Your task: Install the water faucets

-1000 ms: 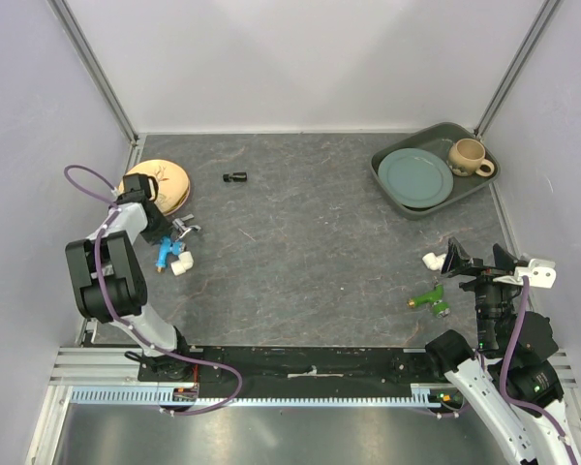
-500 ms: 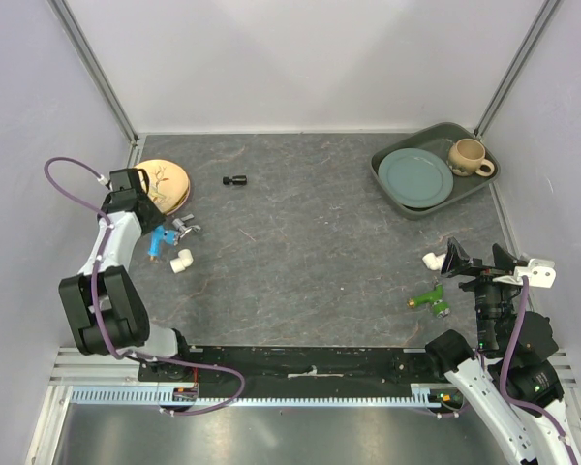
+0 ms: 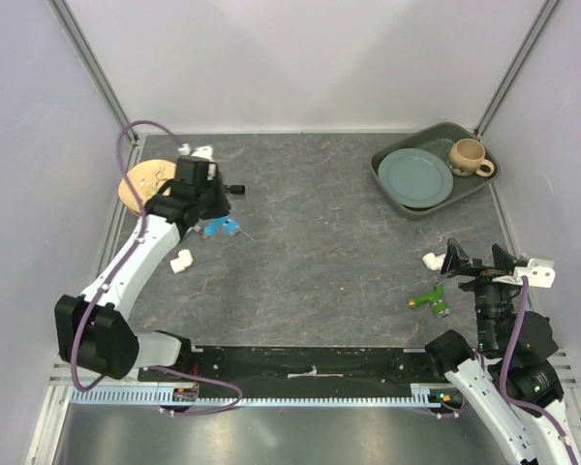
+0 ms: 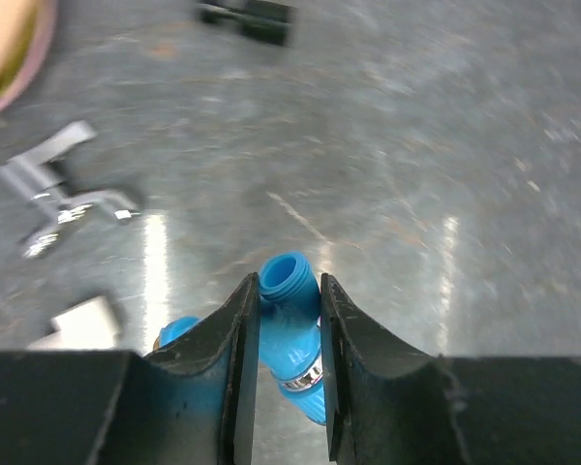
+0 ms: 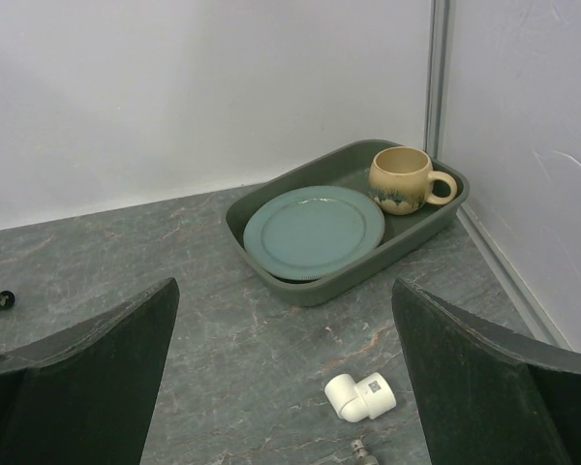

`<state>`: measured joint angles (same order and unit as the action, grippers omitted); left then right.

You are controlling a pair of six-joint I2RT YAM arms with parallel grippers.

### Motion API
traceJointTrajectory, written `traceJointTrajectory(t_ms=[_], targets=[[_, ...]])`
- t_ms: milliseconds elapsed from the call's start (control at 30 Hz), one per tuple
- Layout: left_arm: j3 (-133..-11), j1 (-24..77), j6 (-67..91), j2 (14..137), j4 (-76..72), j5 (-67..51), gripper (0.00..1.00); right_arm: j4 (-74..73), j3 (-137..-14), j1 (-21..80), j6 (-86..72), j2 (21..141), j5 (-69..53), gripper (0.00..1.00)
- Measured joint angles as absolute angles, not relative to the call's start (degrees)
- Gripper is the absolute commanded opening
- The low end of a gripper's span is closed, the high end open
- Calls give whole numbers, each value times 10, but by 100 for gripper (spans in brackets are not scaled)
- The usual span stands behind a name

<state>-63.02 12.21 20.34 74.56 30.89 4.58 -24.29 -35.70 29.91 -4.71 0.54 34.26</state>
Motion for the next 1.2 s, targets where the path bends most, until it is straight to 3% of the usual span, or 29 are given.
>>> traceJointTrajectory(t_ms=[300, 600, 700, 733, 800, 833, 933, 1033, 1200], targets=[[-753, 374, 175, 903, 345, 25, 2, -243, -357, 299, -47, 5, 341, 98], [-834, 488, 174, 1097, 364, 11, 10, -243, -357, 299, -47, 5, 341, 98], [-844, 506, 173, 1126, 368, 10, 20, -243, -357, 299, -47, 5, 341, 98], [-845, 509, 173, 1130, 368, 10, 31, -243, -357, 299, -47, 5, 341, 98], [-845, 514, 173, 1135, 370, 10, 44, -243, -357, 299, -47, 5, 341, 98], [-845, 514, 173, 1136, 370, 11, 56, -243, -357, 299, -47, 5, 341, 98], [-845, 514, 173, 1136, 373, 16, 77, -243, -357, 299, -47, 5, 341, 98], [-845, 513, 173, 1136, 376, 26, 86, -243, -357, 299, -47, 5, 341, 98], [-854, 506, 175, 1134, 382, 54, 86, -243, -357, 299, -46, 5, 341, 98]])
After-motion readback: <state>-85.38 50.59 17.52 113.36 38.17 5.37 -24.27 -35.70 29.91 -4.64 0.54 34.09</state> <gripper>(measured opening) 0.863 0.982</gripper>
